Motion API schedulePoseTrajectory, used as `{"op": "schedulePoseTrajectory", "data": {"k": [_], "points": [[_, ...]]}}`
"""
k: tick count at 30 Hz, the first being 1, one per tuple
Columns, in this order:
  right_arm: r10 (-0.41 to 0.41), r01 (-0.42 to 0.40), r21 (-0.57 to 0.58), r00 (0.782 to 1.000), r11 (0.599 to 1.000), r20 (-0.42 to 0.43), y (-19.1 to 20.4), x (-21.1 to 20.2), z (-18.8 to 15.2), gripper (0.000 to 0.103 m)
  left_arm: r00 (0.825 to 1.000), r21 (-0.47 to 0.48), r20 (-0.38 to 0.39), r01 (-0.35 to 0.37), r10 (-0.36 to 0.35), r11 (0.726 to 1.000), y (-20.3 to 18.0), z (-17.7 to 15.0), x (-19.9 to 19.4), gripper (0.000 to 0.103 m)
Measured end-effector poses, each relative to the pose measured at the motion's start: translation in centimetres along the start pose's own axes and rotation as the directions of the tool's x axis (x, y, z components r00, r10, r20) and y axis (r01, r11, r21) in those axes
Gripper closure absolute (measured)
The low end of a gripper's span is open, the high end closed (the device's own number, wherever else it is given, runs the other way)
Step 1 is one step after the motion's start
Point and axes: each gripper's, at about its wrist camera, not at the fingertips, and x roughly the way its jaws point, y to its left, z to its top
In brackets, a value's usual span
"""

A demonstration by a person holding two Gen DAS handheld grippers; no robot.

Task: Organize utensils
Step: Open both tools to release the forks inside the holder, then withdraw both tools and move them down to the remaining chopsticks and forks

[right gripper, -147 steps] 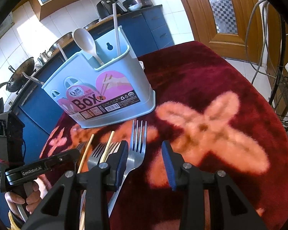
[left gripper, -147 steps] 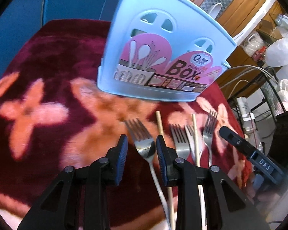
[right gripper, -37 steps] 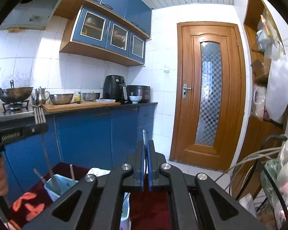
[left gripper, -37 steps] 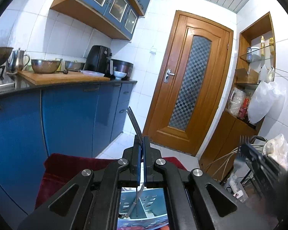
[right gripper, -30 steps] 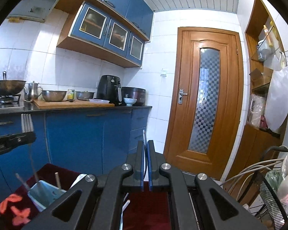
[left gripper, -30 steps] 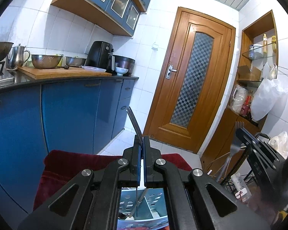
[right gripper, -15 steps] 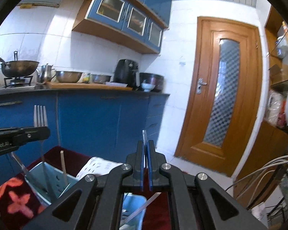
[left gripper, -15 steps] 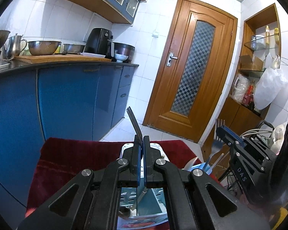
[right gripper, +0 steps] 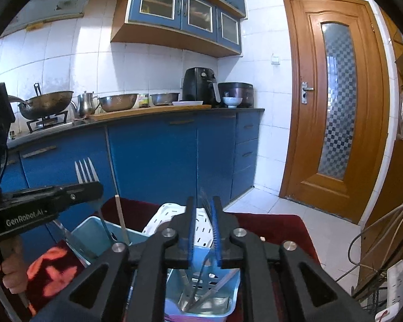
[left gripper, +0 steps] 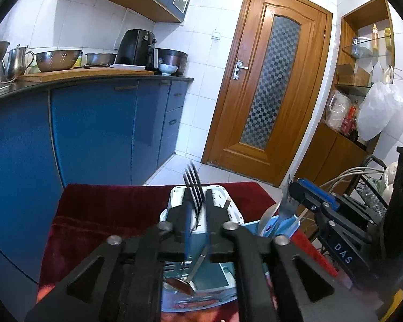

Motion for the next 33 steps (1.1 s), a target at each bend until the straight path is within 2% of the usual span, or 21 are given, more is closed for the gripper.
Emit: {"op": "schedulePoseTrajectory", "data": {"k": [2,6,13,21,33], "points": [[0.006,-0.007,0.014,1.000,1.000,0.005,0.0,-0.4,0.3,0.081,1.000,0.000,0.006,0.002,-0.002,1.000,-0.1,0.0,-0.5,0.075],[0.020,-0.021,0.043,1.000,0.999,0.022,-0.1,-1.6,1.0,0.079,1.000,-0.001,0.007,0.010,-0.010,1.000,-0.4,0.4,-1.4,0.067],[0.048,-0.051,0.080,0.998,0.995,0.039,-0.2,-4.3,2.0,0.077,0.999,0.011,0.031,0.025,-0.026,1.000,-1.2,0.8,-3.8,0.067],[0.060,-0.063,0.112,0.998,0.992,0.030,0.0,-7.8,2.3,0.075,1.000,0.029,0.023,0.015,-0.016,0.999,-2.1,0.4,-7.0,0.066],[0.081,-0.072,0.163,0.996,0.984,-0.048,1.0,-12.1,0.4,0.070,1.000,0.030,-0.025,-0.019,0.019,0.999,-2.4,-2.5,-11.2,0.066]]}}
